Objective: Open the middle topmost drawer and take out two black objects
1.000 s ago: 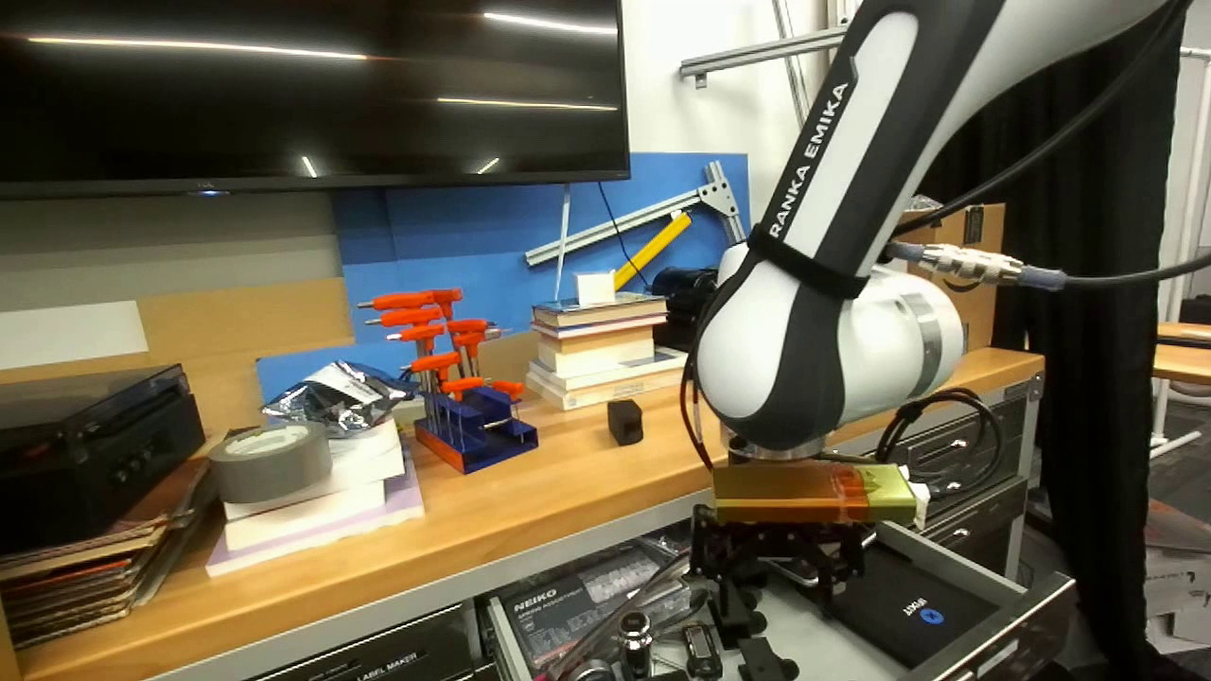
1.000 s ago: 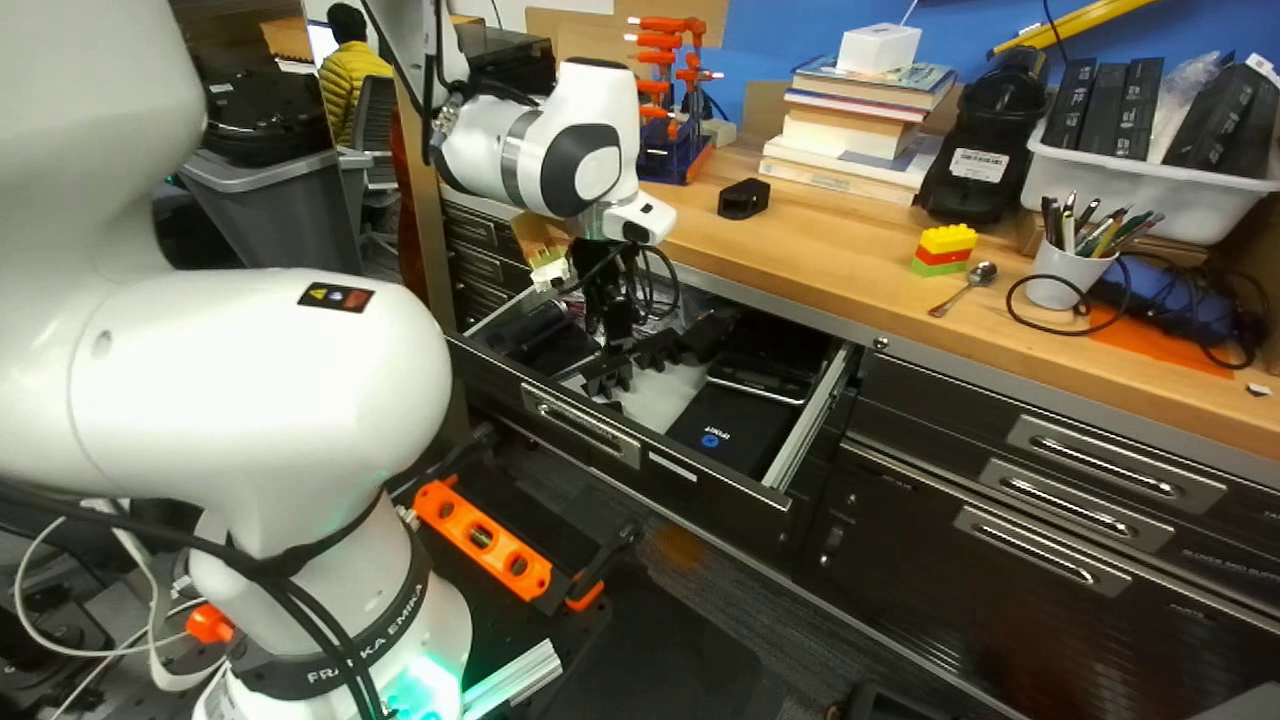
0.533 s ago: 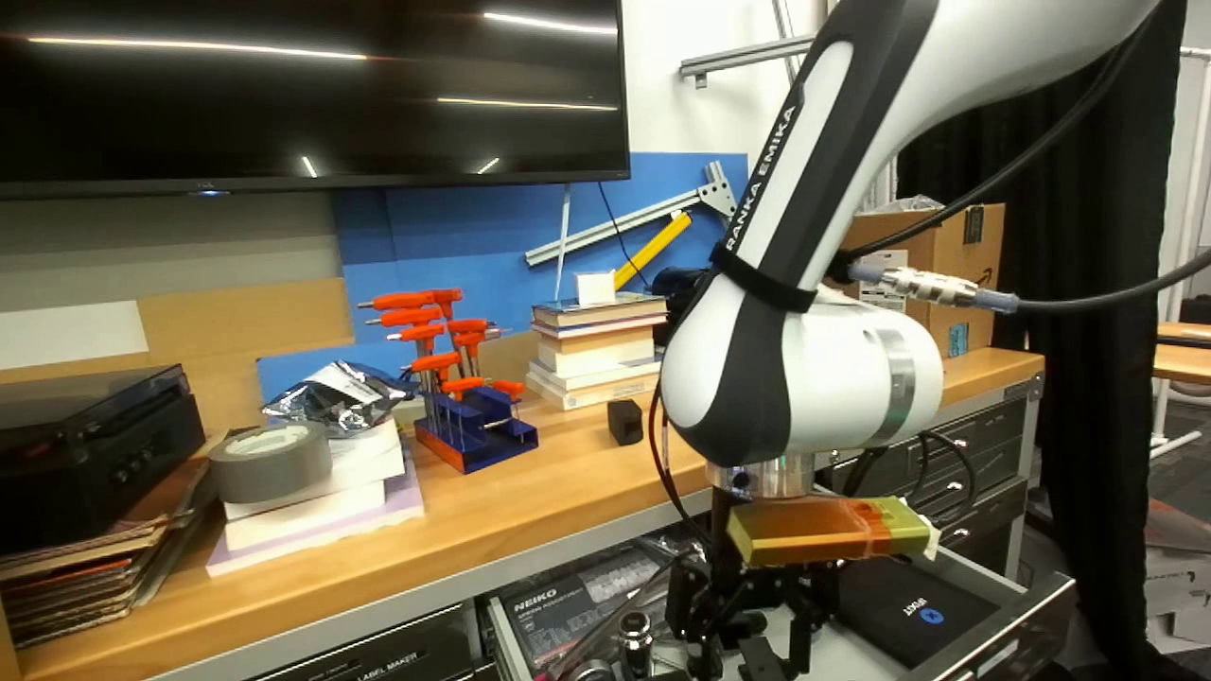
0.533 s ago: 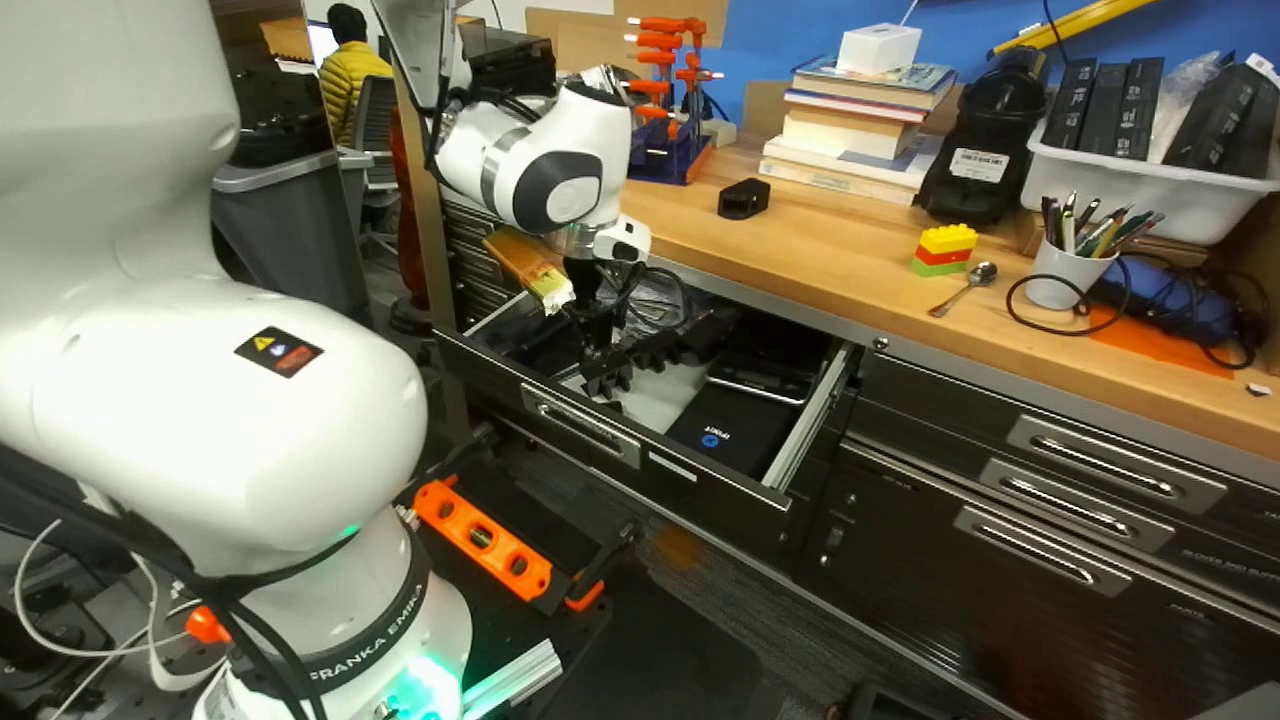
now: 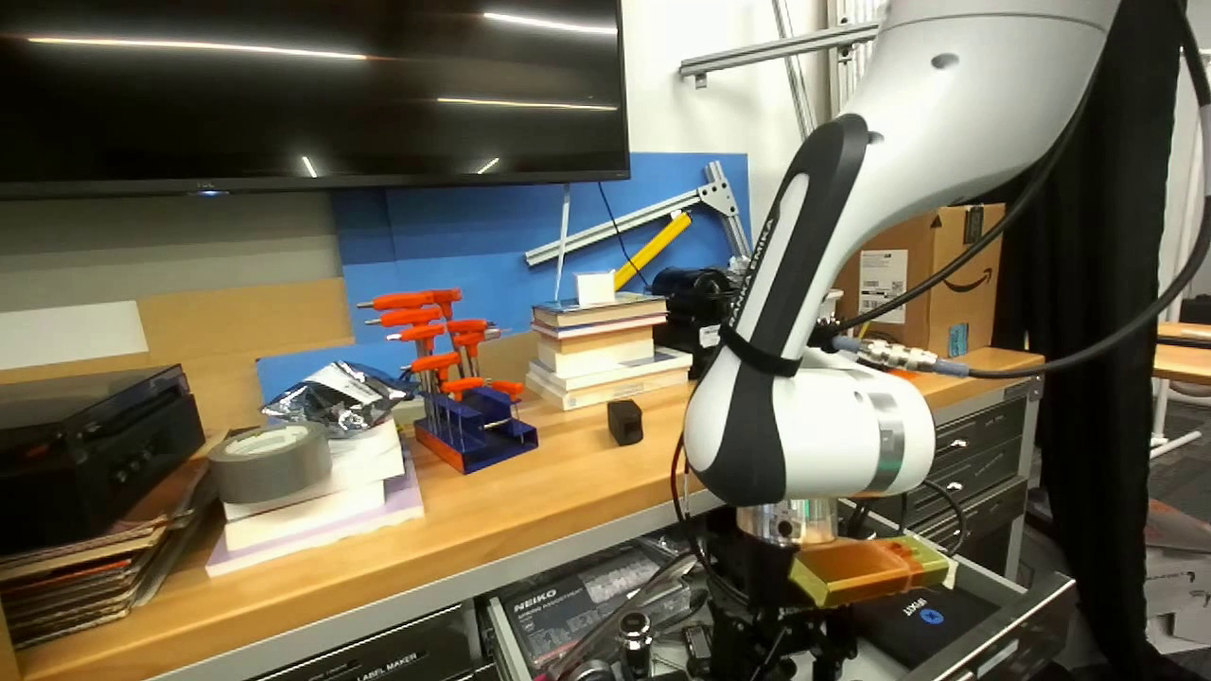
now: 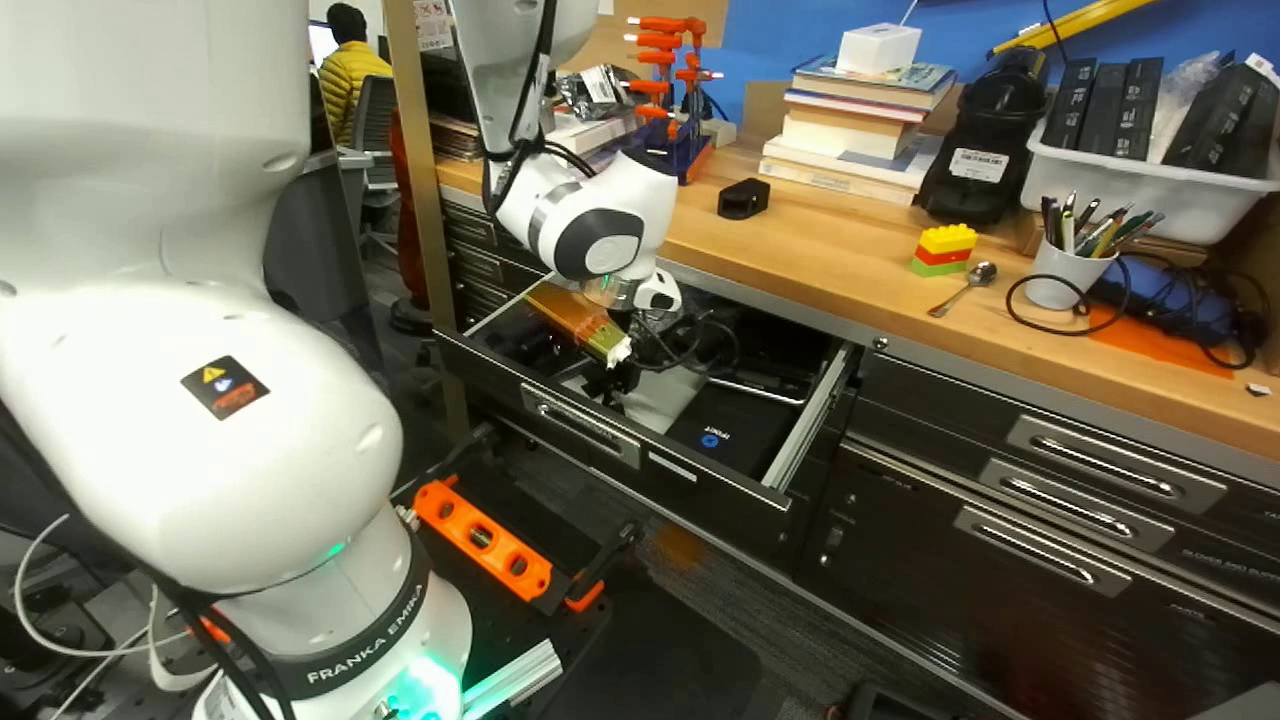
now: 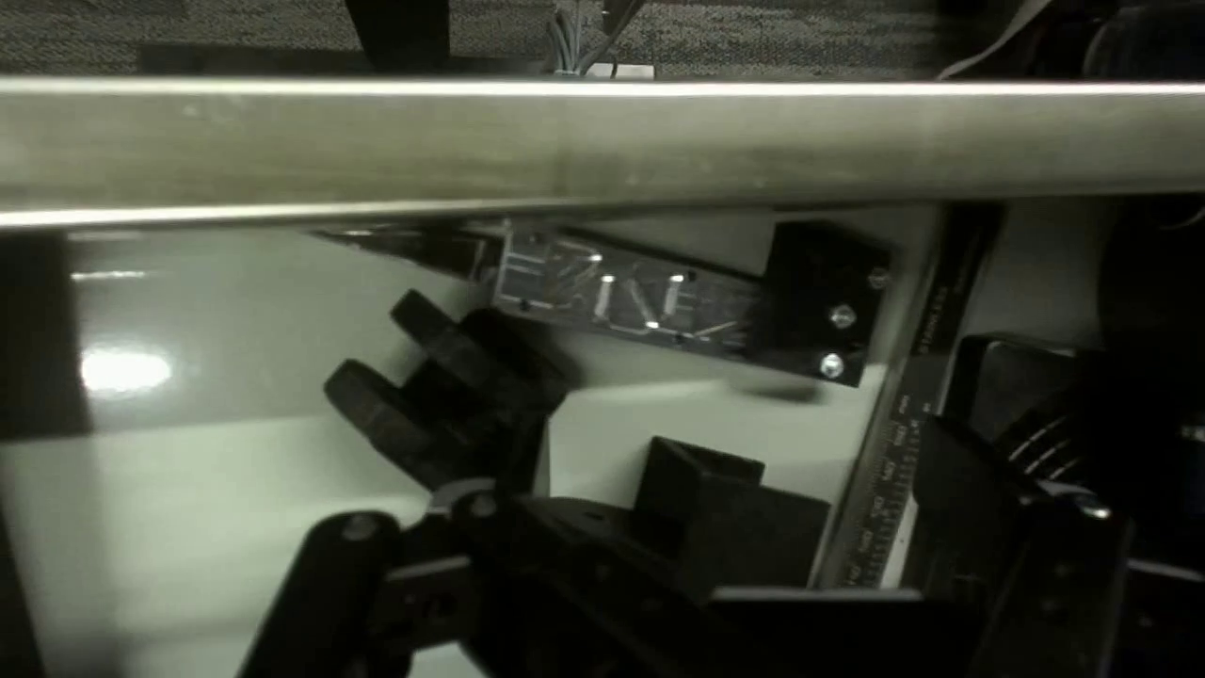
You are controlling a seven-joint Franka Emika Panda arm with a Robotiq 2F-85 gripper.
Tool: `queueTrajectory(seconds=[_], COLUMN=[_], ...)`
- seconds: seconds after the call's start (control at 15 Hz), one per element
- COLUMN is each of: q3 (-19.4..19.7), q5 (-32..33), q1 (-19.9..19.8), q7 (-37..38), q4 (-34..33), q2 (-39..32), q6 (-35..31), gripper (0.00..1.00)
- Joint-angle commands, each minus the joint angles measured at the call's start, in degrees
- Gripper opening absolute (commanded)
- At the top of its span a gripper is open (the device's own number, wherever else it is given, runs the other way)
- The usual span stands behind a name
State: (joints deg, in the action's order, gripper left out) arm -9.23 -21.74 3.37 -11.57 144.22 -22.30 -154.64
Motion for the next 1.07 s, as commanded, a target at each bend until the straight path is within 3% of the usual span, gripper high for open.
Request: queueTrajectory(seconds=[0.0,0.67,1.0], q3=[-1.2,-4.2,-3.9], q5=[3.2,3.7,3.8], q1=[-2.3,-3.3,-2.5], q7=[-0.8,0.0,3.1], q4=[-1.0,-0.5,-0.2], q2=[-0.8,-0.5,-0.7], q6=[-1.0,-6.0,-9.3], gripper=[1.0,1.0,1.0])
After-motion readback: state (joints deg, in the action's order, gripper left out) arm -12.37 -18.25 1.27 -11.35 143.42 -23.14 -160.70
